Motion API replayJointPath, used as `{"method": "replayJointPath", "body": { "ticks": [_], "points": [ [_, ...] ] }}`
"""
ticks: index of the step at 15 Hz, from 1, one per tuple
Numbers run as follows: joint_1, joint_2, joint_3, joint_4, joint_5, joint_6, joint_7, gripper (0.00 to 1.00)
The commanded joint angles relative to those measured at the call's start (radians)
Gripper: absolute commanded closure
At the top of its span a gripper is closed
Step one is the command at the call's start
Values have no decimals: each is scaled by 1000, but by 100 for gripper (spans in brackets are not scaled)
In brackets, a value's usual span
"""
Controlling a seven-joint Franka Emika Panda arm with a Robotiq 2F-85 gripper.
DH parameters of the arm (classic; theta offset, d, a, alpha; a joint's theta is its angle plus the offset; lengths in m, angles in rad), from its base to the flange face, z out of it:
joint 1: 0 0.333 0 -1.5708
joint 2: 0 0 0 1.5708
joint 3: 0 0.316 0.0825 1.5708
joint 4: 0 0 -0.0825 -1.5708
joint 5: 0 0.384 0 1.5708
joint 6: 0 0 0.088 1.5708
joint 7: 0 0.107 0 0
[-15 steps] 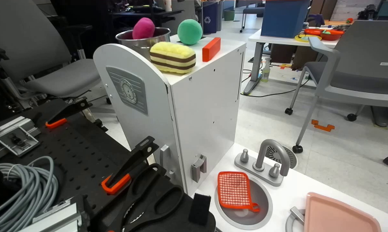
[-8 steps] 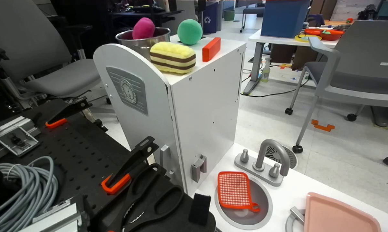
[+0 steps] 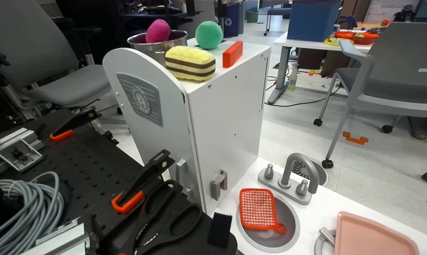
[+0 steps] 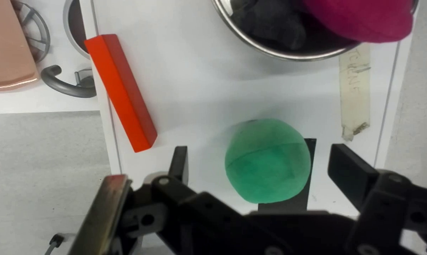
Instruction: Put the green plush toy in the silver pot.
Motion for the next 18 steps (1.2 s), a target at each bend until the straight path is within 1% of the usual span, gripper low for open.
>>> {"method": "replayJointPath", "body": {
  "ticks": [1, 8, 10, 18],
  "points": [
    [2, 31, -15, 45, -34, -30, 26, 0],
    [9, 71, -19, 95, -69, -38, 36, 0],
    [4, 77, -14, 101, -54, -20, 35, 0],
    [-6, 86, 6, 112, 5, -9, 27, 0]
  ]
}}
